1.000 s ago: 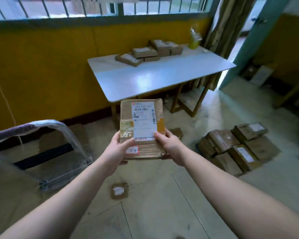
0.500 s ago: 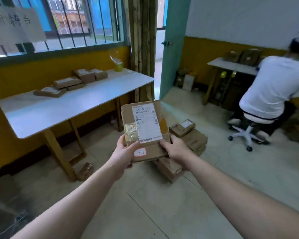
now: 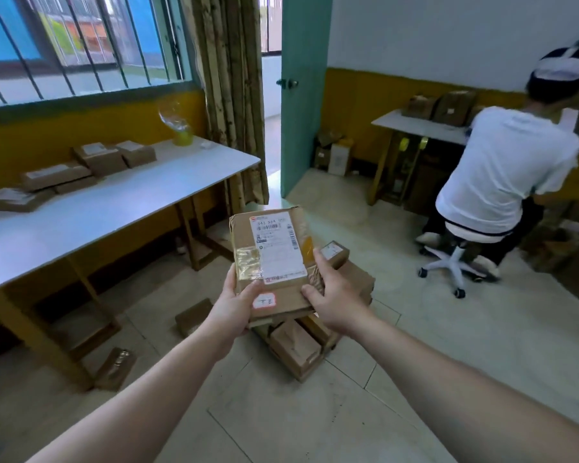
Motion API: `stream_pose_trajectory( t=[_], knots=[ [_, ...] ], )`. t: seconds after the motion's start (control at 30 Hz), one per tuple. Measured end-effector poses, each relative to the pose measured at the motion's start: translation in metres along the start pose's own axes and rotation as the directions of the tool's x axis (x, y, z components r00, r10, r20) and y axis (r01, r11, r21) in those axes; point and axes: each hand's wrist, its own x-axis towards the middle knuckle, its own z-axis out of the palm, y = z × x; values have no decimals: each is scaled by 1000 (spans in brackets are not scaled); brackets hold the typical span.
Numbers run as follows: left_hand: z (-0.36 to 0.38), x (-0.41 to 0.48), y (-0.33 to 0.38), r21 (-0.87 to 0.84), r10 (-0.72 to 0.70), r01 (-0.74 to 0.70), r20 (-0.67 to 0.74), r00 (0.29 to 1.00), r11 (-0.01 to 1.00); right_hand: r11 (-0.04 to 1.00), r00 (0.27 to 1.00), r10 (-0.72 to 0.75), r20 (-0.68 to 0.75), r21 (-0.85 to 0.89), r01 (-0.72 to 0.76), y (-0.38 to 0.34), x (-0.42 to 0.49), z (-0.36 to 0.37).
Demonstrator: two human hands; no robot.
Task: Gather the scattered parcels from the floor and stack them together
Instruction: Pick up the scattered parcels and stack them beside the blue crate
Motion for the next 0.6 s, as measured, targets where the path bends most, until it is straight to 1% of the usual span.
stream_pose_trajectory(
  t=[0.17,0.3,0.47,0.6],
  knots=[
    [19,78,2,-82,-36,38,20,999,996,984,995,40,92,-177,-24,22,75,-16],
    [31,126,8,-108,-77,80,31,997,991,949,981,38,189,-315,24,34,130,-28],
    [34,167,1,-113,-140,132,-65,988,985,935,941,25,337,-342,98,47,191,-23],
    [43,194,-28,-189,-231,199,-164,959,962,926,872,5,490,-332,182,70,243,-7]
  ],
)
